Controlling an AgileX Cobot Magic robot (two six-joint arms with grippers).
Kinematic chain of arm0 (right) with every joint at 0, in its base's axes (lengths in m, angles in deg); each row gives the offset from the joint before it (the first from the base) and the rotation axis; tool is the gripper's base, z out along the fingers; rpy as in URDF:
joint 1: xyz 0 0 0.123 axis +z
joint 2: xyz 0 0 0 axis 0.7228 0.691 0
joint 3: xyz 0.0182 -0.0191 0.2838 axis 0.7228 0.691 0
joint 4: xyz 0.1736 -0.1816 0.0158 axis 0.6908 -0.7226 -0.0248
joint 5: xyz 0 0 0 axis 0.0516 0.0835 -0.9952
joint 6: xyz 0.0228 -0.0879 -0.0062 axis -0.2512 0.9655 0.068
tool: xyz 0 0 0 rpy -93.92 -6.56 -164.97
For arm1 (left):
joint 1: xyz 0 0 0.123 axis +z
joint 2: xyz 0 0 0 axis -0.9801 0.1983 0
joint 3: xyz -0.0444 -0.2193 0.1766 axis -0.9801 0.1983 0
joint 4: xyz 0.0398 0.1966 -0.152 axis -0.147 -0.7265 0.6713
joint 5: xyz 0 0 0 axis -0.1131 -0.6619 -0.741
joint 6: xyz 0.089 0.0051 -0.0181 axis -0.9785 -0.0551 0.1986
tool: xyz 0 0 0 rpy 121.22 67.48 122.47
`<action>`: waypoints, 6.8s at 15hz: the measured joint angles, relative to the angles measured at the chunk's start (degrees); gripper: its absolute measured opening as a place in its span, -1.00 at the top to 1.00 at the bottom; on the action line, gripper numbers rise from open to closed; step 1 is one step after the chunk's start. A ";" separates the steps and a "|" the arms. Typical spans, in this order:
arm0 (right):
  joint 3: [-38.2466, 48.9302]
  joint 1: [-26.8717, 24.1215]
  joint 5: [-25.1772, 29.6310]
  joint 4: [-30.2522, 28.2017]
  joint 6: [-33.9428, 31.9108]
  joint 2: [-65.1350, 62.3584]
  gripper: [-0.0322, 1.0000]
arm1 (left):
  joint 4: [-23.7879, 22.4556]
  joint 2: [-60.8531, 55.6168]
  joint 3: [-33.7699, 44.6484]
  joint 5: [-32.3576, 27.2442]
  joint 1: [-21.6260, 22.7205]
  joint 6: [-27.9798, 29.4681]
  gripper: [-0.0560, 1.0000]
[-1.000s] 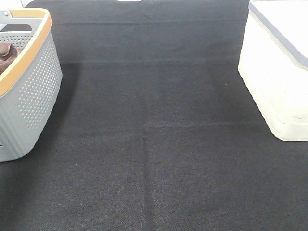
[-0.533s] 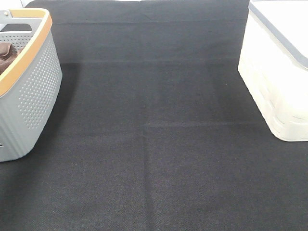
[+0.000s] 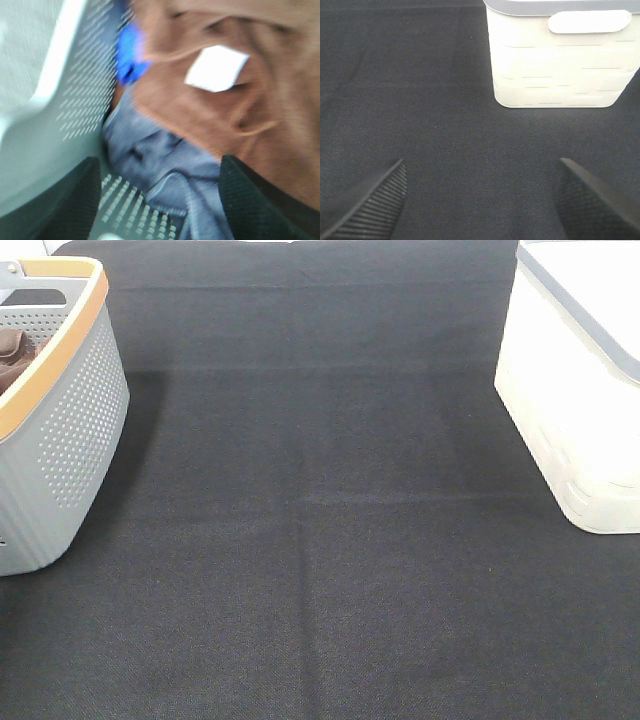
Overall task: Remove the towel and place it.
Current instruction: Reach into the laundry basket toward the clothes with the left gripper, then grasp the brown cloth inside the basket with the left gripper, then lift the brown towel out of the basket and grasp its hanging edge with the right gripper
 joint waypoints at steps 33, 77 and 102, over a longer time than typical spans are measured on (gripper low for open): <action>0.00 0.00 0.00 0.00 0.00 0.00 -0.53 | 31.11 12.49 -2.58 22.98 13.41 -4.53 -0.22; 0.00 0.00 0.00 0.00 0.00 0.00 -0.53 | 59.70 10.49 -22.00 13.69 13.24 -27.22 0.89; -0.57 0.00 -5.56 16.79 8.59 15.07 -0.53 | 74.48 -7.10 -28.71 28.82 -23.26 -52.20 0.89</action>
